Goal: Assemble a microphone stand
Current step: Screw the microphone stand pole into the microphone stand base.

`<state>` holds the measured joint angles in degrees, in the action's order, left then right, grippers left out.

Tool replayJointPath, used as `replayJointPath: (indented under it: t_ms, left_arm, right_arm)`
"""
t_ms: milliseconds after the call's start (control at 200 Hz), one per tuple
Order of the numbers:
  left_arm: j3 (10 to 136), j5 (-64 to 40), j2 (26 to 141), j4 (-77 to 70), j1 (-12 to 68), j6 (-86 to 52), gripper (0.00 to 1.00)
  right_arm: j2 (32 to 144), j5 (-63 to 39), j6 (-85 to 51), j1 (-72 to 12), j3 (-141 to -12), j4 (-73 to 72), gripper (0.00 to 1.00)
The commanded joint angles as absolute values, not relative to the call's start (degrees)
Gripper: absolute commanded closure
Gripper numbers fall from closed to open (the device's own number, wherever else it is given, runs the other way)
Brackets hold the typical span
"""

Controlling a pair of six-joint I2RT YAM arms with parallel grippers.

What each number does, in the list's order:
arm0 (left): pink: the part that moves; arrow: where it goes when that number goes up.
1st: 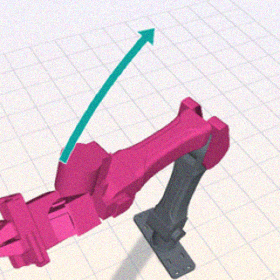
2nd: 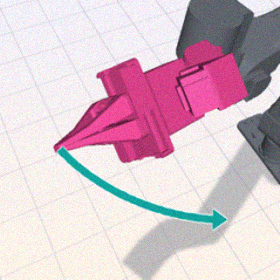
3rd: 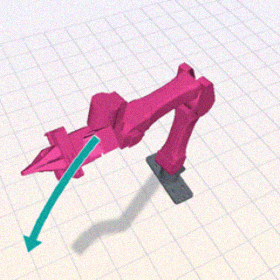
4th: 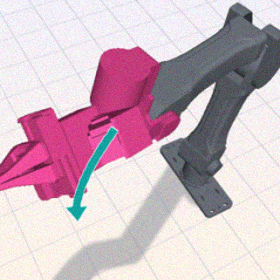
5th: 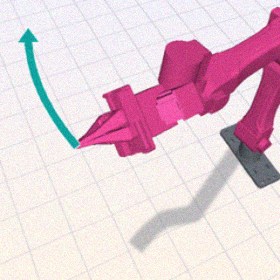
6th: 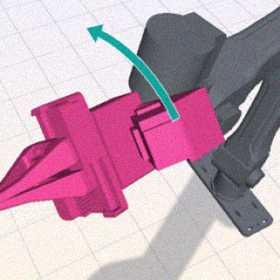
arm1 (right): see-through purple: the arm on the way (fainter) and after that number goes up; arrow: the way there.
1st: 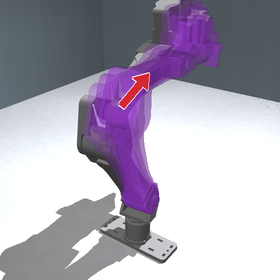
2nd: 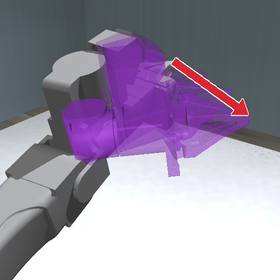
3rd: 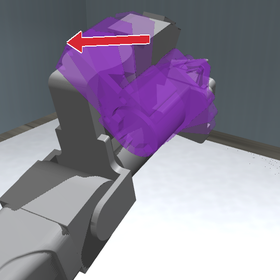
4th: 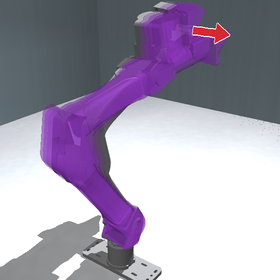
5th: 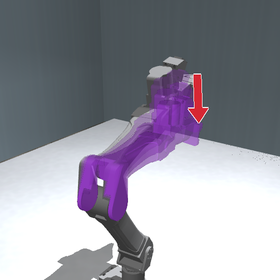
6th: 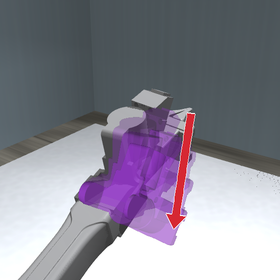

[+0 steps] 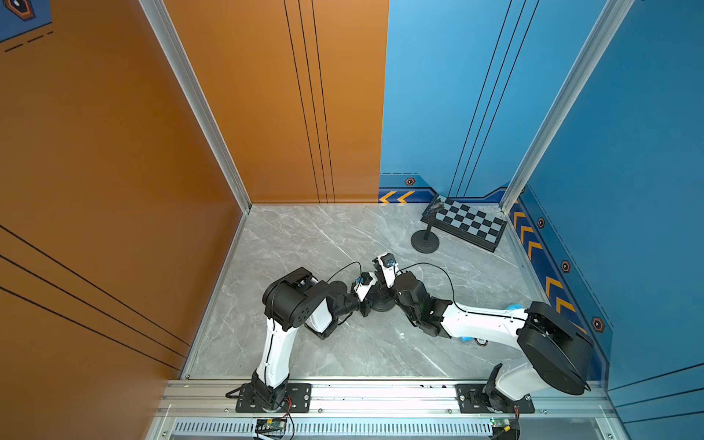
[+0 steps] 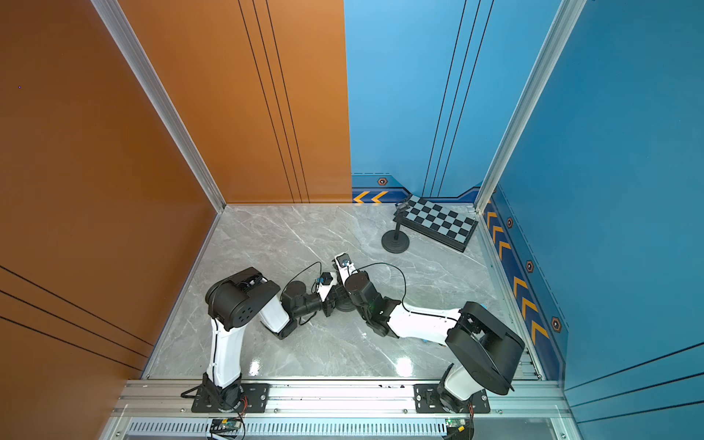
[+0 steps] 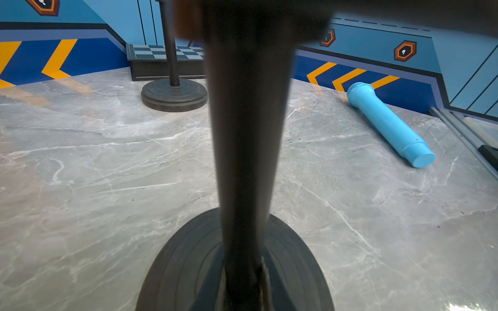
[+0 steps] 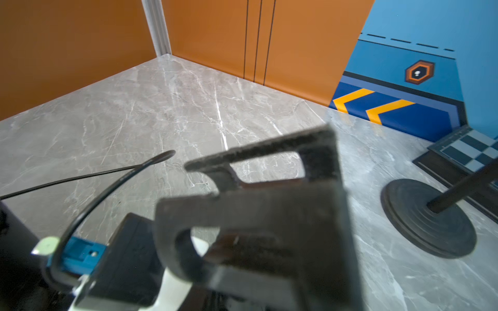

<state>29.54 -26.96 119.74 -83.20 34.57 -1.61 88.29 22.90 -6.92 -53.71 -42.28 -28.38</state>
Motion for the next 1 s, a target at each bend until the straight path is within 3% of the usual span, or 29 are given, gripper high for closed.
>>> replayJointPath:
  t_ms: [0, 160, 280, 480, 671, 881, 926, 996]
  left_arm:
    - [29.8, -22.0, 122.1, -74.5, 35.5, -2.3, 0.86]
    - [29.2, -22.7, 121.6, -74.5, 35.5, -1.1, 0.88]
    - [28.7, -23.4, 121.5, -74.5, 35.5, 0.3, 0.88]
    - [28.3, -27.6, 121.3, -74.5, 35.6, 1.9, 0.88]
    - [28.0, -31.2, 121.4, -74.1, 35.3, 2.4, 0.88]
    - [28.3, -32.9, 121.3, -73.1, 34.5, 2.4, 0.88]
    - [28.5, -33.1, 121.4, -72.8, 34.5, 2.4, 0.89]
    - [28.7, -33.2, 121.4, -72.7, 34.5, 2.3, 0.89]
  right_arm:
    - [89.5, 23.2, -6.7, -55.3, -43.6, -19.2, 0.94]
    - [83.5, -2.8, 1.6, -47.3, -43.2, -16.8, 0.66]
    - [81.2, -12.5, 10.7, -43.7, -45.3, -9.8, 0.61]
    - [83.1, -33.4, 14.0, -34.8, -46.2, -9.6, 0.54]
    - [86.3, -40.0, 18.7, -31.9, -50.8, -4.4, 0.54]
    - [90.9, -40.5, 20.5, -31.3, -56.0, -2.4, 0.57]
    - [91.7, -39.8, 20.6, -31.3, -56.6, -2.4, 0.60]
    - [92.3, -39.2, 20.6, -31.2, -57.0, -2.4, 0.75]
